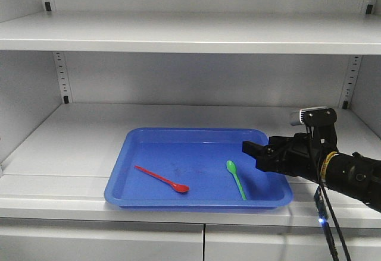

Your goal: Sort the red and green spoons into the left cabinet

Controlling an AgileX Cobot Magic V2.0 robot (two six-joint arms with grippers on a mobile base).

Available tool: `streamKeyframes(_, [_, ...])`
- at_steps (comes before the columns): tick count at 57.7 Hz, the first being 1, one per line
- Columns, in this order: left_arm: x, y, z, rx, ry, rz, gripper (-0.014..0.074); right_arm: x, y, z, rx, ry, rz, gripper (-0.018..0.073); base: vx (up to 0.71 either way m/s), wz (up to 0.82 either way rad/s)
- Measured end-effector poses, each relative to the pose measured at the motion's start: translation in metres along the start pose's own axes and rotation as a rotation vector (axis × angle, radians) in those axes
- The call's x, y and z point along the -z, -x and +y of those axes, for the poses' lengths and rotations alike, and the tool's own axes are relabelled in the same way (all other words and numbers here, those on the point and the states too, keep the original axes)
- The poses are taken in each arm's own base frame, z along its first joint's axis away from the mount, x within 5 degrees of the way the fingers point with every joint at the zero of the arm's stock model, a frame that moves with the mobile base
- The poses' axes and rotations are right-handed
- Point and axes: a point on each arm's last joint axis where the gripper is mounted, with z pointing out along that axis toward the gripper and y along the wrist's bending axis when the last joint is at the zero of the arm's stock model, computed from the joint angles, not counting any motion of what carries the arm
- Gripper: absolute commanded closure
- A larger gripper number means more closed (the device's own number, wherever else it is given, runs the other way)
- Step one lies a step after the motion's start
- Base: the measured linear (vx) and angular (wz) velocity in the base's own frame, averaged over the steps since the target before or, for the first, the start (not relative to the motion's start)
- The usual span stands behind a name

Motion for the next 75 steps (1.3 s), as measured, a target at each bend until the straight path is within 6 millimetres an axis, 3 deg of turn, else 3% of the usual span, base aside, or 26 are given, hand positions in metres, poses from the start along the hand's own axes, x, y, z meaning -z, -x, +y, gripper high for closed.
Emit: streamKeyframes(75, [0.0,-0.0004,0.0003,0.0,0.004,0.004,0.0603,-0.0005,-0.0009,-0.0003,0.001,0.0,0.003,0.0041,0.0,0.0])
